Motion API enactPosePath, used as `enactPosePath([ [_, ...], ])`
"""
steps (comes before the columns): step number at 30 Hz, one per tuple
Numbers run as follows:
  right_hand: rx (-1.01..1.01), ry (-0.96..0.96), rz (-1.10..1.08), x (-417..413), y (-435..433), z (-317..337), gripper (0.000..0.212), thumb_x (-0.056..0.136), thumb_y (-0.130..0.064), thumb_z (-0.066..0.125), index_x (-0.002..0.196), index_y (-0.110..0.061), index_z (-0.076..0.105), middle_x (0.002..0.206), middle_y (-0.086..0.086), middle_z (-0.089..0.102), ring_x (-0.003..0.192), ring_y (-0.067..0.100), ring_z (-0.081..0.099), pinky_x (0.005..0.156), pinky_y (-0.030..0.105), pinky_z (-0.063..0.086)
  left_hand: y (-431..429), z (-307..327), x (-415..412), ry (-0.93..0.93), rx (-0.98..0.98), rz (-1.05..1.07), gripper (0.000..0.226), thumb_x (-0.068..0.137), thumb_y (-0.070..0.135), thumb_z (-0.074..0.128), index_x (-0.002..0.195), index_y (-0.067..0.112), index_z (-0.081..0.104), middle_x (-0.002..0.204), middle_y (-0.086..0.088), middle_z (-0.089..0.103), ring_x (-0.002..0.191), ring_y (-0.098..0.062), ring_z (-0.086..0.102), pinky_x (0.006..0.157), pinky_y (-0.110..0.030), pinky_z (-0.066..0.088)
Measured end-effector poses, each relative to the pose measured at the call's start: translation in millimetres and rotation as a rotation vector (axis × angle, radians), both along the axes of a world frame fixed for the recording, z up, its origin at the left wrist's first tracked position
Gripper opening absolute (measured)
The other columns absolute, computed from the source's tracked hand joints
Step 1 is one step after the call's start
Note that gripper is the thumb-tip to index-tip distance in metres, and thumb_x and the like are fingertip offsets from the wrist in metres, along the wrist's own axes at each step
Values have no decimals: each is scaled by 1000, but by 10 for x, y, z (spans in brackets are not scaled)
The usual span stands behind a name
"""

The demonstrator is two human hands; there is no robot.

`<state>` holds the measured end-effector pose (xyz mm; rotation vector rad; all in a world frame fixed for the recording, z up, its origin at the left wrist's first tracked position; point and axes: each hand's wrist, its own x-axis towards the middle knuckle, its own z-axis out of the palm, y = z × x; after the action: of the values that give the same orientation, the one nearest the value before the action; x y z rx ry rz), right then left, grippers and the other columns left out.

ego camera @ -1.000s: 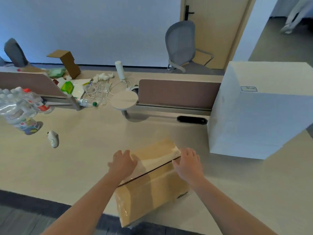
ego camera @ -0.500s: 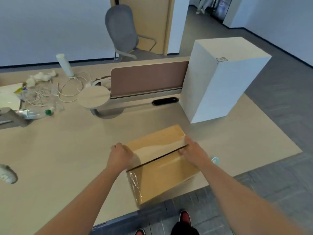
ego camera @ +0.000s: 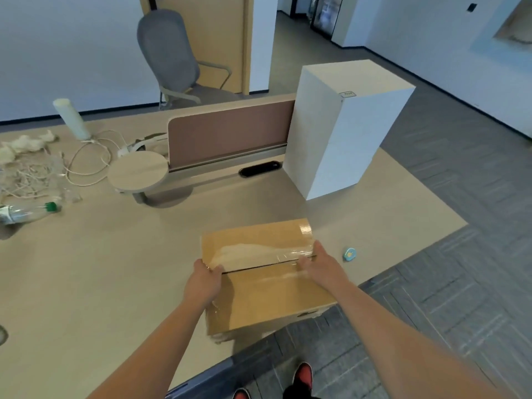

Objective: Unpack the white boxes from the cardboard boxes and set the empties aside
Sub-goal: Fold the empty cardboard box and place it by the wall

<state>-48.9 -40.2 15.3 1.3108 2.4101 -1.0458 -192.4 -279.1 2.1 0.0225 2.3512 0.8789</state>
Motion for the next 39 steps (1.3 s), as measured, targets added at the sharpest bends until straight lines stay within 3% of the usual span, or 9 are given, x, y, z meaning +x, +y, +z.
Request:
enactPosePath([
  [5, 14, 116, -158, 98, 96, 253, 48, 91, -43, 46, 137, -39, 35, 113, -7, 63, 97, 22, 60, 82, 40, 48, 312, 283, -175, 147, 51, -12, 42, 96, 41, 51, 117, 5, 44, 115, -17, 63, 105, -38, 60, 83, -42, 46],
  [11, 92, 232, -358, 468, 498, 651, 47, 91, -35, 44, 136, -46, 37, 108, -10, 67, 93, 21, 63, 79, 39, 52, 1089, 623, -181, 266, 142, -131, 40, 94, 45, 48, 120, 15, 53, 115, -12, 64, 105, -36, 60, 86, -43, 47],
  [14, 124, 251, -459, 795, 711, 797, 47, 91, -31, 44, 136, -45, 38, 100, -11, 66, 82, 16, 61, 66, 34, 48, 1527, 722, -6, 267, 198, -197, 40, 95, 44, 47, 122, 16, 55, 116, -12, 65, 105, -35, 60, 88, -44, 48],
  [18, 157, 266, -585, 1323, 1009, 938, 49, 88, -27, 43, 133, -46, 41, 102, -11, 66, 90, 21, 61, 77, 38, 53, 2114, 811, 383, 279, 252, -293, 39, 96, 47, 45, 117, 16, 56, 116, -12, 64, 104, -34, 59, 83, -41, 46],
  [22, 233, 297, -734, 1901, 1345, 963, 45, 96, -23, 39, 137, -42, 43, 105, -10, 64, 88, 19, 58, 73, 35, 47, 2709, 919, 913, 192, 404, -344, 35, 96, 38, 50, 124, 17, 55, 116, -4, 62, 103, -27, 57, 82, -35, 42],
  [26, 274, 320, -896, 2561, 1735, 915, 43, 97, -19, 39, 136, -36, 47, 89, -11, 56, 79, 17, 53, 68, 33, 41, 3298, 913, 1486, 162, 398, -448, 41, 87, 53, 47, 119, 31, 57, 111, 5, 65, 98, -23, 61, 90, -46, 52],
  [29, 293, 343, -973, 3048, 2093, 869, 39, 100, -21, 42, 137, -31, 49, 91, -10, 52, 78, 14, 47, 68, 32, 39, 3782, 927, 1937, 220, 342, -525, 41, 94, 49, 45, 128, 28, 54, 116, 4, 63, 102, -24, 60, 84, -40, 50],
  [32, 250, 393, -1018, 3437, 2562, 796, 38, 100, -22, 46, 137, -29, 48, 103, -4, 60, 79, 14, 46, 68, 32, 38, 4290, 970, 2355, 277, 319, -543, 38, 96, 44, 45, 126, 23, 56, 116, 0, 64, 99, -24, 58, 80, -37, 46],
  [39, 151, 438, -1030, 4180, 3658, 706, 54, 93, -41, 54, 144, -37, 34, 126, 3, 59, 108, 26, 55, 83, 39, 46, 5353, 1116, 3102, 277, 304, -540, 41, 98, 38, 46, 134, 20, 52, 126, -3, 60, 112, -29, 56, 90, -41, 45],
])
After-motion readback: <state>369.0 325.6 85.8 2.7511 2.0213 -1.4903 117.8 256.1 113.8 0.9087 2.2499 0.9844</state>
